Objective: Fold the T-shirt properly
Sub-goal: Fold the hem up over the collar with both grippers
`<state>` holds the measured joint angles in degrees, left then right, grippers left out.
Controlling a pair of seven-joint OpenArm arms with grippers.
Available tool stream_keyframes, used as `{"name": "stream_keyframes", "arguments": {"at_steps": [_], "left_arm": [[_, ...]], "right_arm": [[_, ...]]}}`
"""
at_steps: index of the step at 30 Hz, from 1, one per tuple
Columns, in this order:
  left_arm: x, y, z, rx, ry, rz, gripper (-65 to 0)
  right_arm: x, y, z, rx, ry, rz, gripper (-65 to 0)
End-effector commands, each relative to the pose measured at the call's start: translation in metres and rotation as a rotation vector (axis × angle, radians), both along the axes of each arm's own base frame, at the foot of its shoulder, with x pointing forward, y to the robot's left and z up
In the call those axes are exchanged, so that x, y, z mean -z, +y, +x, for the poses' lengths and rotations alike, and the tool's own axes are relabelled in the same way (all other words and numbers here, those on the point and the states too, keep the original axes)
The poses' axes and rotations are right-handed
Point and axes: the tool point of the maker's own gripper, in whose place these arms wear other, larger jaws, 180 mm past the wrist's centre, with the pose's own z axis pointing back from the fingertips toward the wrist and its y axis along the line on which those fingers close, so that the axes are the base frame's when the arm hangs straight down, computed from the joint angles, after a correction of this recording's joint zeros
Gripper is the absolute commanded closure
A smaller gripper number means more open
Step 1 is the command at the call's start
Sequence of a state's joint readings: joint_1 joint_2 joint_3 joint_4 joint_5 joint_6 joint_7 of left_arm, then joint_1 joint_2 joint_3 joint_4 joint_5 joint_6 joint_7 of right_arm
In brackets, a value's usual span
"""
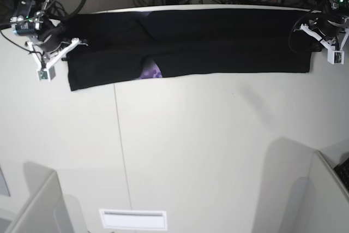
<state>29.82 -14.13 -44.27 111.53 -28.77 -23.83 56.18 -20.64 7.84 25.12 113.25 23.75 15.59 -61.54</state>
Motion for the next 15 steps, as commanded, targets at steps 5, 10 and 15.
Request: {"name": "stream_keyframes", "arguments": {"at_steps": [5, 10, 15], "left_arm": [[-0.008, 0.005, 0.003, 0.000, -0.022, 0.022, 0.0], [-0.008, 0.005, 0.003, 0.000, -0.022, 0.022, 0.0], [-0.007, 0.005, 0.003, 0.000, -0.021, 0.022, 0.0]], "right_arm": [[0.001, 0.005, -0.005, 0.007, -0.006, 0.010, 0.0], [0.004, 0.006, -0.012, 0.008, 0.011, 0.013, 0.0], [0.006, 0.004, -0.016, 0.013, 0.023, 0.009, 0.0]]}}
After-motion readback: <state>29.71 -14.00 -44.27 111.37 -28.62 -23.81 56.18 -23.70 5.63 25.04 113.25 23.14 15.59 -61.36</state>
